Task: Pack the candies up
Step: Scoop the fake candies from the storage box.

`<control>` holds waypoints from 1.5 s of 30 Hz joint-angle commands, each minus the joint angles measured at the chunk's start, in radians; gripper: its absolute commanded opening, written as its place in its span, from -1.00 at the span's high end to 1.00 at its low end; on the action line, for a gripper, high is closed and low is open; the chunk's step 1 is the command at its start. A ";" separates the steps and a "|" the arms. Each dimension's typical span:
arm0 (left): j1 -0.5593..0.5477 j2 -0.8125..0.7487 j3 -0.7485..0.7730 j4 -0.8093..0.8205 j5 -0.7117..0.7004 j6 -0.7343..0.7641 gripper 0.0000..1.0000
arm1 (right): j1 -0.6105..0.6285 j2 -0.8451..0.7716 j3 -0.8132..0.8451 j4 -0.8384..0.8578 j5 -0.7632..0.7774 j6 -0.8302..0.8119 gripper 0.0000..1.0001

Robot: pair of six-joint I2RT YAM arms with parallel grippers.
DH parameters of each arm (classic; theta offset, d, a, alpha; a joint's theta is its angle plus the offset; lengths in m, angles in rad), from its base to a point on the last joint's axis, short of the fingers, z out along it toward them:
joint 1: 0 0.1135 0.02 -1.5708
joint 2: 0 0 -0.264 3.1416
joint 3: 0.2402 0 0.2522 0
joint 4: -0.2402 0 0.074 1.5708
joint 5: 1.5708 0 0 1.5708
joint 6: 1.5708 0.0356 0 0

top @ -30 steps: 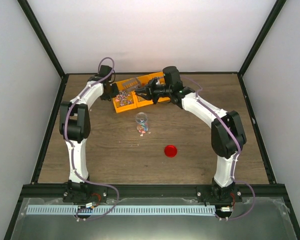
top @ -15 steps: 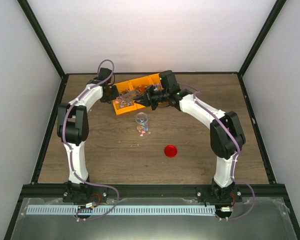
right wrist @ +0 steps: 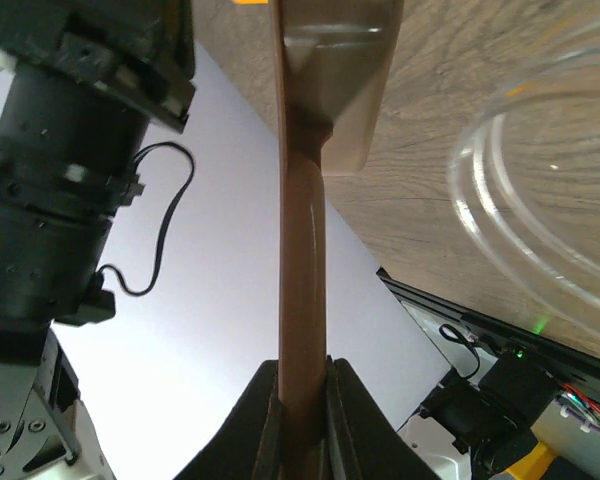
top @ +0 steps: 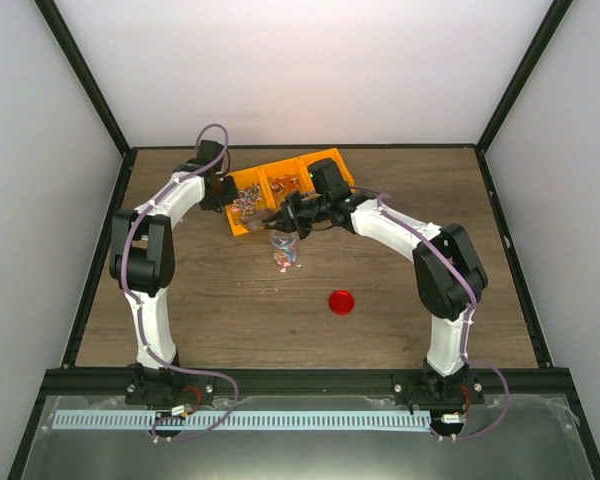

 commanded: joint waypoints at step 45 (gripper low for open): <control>0.009 0.255 0.374 -0.199 -0.160 -0.012 0.92 | -0.001 0.171 0.148 -0.081 0.005 0.074 0.99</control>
